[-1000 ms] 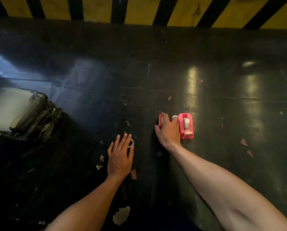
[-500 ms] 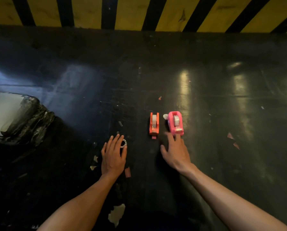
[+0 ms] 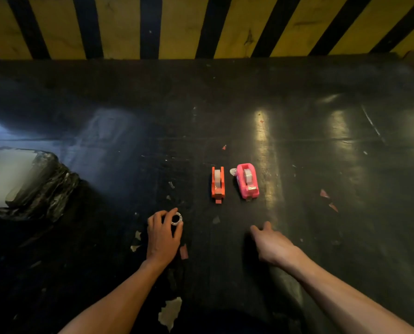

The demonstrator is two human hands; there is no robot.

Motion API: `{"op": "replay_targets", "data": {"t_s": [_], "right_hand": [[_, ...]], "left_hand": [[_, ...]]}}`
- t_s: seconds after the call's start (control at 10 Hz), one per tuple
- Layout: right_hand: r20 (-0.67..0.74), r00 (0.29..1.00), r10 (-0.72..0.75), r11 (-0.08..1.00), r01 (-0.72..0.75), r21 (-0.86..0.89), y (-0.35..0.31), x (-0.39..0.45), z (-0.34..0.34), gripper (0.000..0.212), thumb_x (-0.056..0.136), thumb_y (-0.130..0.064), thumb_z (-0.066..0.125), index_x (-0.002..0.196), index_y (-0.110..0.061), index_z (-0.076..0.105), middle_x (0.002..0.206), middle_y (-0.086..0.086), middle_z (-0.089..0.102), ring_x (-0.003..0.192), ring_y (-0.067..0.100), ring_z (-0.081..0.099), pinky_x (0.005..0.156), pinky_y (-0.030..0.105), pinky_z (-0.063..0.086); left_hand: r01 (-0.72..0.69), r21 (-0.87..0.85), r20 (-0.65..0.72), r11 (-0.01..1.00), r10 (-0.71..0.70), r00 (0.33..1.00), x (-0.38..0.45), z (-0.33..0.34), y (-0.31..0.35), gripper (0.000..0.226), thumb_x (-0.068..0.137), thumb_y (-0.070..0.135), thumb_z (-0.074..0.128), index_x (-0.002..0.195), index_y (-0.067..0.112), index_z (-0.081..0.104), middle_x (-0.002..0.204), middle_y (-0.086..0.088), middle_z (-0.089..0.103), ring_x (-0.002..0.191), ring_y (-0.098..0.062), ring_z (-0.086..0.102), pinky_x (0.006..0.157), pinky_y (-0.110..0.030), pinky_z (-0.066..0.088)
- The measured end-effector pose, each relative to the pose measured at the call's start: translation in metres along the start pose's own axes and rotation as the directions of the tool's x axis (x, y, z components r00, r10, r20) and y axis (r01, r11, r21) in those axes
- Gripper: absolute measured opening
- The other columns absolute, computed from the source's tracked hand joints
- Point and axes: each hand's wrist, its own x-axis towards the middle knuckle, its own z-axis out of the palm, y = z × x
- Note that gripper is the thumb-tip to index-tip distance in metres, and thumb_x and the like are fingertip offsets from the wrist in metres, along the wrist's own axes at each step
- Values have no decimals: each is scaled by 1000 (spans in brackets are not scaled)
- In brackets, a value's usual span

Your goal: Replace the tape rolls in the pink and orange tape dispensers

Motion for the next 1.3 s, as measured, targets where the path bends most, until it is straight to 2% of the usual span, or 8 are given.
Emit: {"op": "replay_targets", "data": {"t_s": [0.2,0.4,0.5,0.7,0.9,1.0,1.2,1.3], "right_hand": [[-154,954,-258,949,280,144,-54,23,-3,38,94,-28,61,131,-25,52,129,6,46,109,26,60,92,40,54],[-312,859,-405,871,466,152,-110,65,-17,50,95,-19,59,142,-27,44,134,4,43,116,21,55,93,37,55],[-360,841,-404,867,478,144,-131,89,-30,51,94,-15,62,141,-23,45,134,6,43,117,23,55,93,37,56],[-366,872,-325,908,395,136,-144,132,-45,49,96,-14,60,142,-17,45,144,14,37,126,29,49,97,41,54],[-376,888,-266,929,340,146,-145,143,-42,50,94,-15,63,141,-17,46,141,12,39,124,26,51,97,38,54],[-378,894,-242,934,320,158,-146,144,-41,53,92,-15,66,142,-17,45,142,12,39,126,27,49,95,39,55],[-320,919,-232,926,309,216,-150,123,-49,73,92,-10,64,153,-19,25,155,15,26,138,33,39,104,44,50],[-308,917,-255,883,350,312,-144,91,-40,73,92,-11,63,153,-23,24,156,11,27,136,27,43,105,40,49]], "left_hand": [[-3,0,-33,1000,3,999,9,-7,3,50,92,31,65,140,27,52,129,0,53,120,-18,46,101,-37,44],[37,5,-39,999,-37,999,49,-25,8,55,95,28,63,147,27,46,135,3,52,121,-16,49,102,-35,43],[44,22,-36,999,-43,998,69,-33,8,55,95,26,63,147,27,44,137,3,52,122,-16,50,102,-34,42],[50,107,3,993,-51,999,88,-37,5,56,96,28,60,148,29,41,138,4,51,120,-13,49,101,-31,44],[50,151,12,987,-52,999,97,-32,6,53,98,32,57,148,30,41,139,4,50,122,-14,47,101,-33,45],[65,142,16,988,-68,998,101,-32,9,53,98,33,57,149,30,40,140,4,49,122,-15,47,101,-34,44],[78,83,16,993,-80,997,96,-36,13,67,97,33,58,155,30,26,144,0,43,125,-16,46,103,-34,44],[180,-67,1,981,-180,984,66,-41,22,68,95,26,61,155,25,27,147,-3,39,130,-20,44,106,-36,43]]}}
